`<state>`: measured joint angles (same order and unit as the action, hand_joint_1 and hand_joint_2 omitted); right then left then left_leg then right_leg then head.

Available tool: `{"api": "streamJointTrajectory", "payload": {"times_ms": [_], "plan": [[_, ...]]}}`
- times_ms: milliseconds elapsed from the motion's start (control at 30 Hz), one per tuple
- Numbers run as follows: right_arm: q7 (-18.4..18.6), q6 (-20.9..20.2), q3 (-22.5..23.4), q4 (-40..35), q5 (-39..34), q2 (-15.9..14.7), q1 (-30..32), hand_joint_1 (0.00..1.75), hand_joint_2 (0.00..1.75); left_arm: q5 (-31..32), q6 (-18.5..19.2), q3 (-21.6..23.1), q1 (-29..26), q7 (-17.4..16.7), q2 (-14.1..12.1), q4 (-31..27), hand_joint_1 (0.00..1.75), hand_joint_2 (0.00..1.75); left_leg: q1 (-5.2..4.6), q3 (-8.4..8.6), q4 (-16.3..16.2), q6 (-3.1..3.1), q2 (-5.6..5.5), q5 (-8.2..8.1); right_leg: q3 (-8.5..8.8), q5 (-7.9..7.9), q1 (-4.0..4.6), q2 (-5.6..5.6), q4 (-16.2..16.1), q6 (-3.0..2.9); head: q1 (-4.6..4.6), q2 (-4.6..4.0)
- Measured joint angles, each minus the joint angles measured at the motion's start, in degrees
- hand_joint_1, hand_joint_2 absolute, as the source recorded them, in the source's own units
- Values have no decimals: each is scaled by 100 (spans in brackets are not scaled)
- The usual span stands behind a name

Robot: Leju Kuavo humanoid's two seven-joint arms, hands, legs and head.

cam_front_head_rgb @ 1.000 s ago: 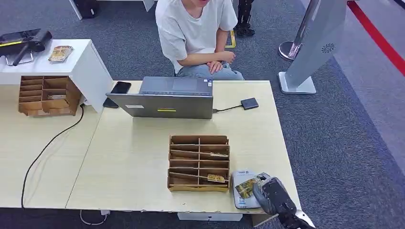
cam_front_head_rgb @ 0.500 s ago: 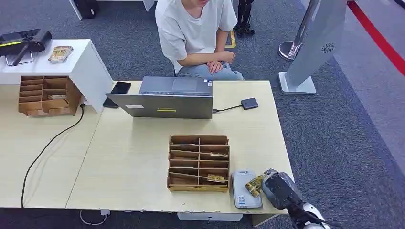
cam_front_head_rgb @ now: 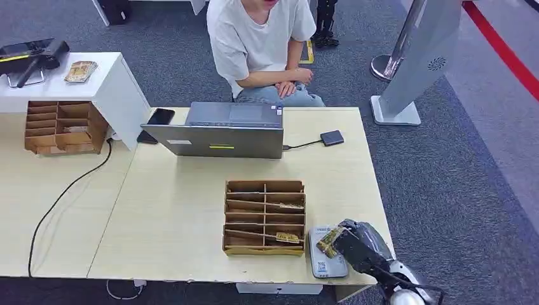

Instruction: Pass the card to the sensor for recognition and then transmit it.

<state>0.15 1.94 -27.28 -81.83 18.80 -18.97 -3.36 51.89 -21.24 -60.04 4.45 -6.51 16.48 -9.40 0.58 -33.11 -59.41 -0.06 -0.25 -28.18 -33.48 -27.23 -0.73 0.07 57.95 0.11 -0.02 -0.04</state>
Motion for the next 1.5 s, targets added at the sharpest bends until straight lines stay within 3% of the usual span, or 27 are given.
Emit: {"api": "streamJointTrajectory", "payload": {"times_ms": [533,1067,1500], "plan": [[155,13,-568,264,280,15,-298,175,175,46,0,-7,5,0,0,0,0,0,0,0,0,0,0,0,0,0,0,0,0,0,0,0],[170,88,-706,448,326,92,-408,175,175,46,-2,-11,6,-2,0,0,0,0,0,1,0,0,0,0,1,0,0,0,0,0,0,0],[184,597,-780,559,689,245,-481,175,175,28,-37,-79,7,-2,4,0,0,0,0,1,0,0,0,0,1,0,0,0,0,0,0,0]]}}
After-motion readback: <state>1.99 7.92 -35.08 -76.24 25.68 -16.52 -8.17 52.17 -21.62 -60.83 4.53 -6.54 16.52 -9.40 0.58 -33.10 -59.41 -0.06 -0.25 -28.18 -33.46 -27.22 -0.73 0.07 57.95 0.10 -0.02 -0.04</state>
